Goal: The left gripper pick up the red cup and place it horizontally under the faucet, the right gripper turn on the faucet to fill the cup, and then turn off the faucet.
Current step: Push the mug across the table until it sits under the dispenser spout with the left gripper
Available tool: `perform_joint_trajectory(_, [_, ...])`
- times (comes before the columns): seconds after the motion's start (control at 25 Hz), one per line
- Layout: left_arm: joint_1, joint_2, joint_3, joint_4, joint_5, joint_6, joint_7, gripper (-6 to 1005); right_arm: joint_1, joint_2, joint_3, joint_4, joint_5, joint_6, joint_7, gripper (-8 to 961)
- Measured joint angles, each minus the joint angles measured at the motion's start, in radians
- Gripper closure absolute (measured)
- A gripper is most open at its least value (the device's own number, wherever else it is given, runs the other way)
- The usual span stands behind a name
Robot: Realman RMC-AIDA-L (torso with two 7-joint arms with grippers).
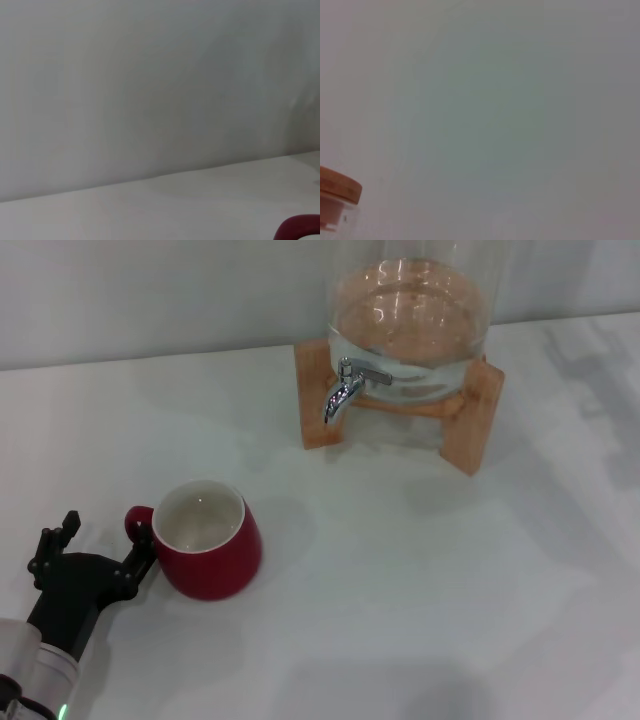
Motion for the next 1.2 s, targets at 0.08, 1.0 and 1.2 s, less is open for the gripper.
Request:
perform_joint_trajectory(0.08, [0.0,-0.001,-0.001,0.002,0.0,0.0,0.001,165,-0.001,0.0,0.0,0.001,0.0,0.0,0.0,255])
perform_joint_trajectory(1.0, [0.004,-0.003,0.004,0.006,0.003,-0.008,0.005,533,-0.006,0.0,-0.002,-0.004,-0.002,0.0,0.0,260])
perform_joint_trajectory(1.2, [0.003,-0.004,0.003,0.007,0.001,-0.008,0.005,748,-0.006,0.0,-0.003,-0.005,-0.002,0.0,0.0,260])
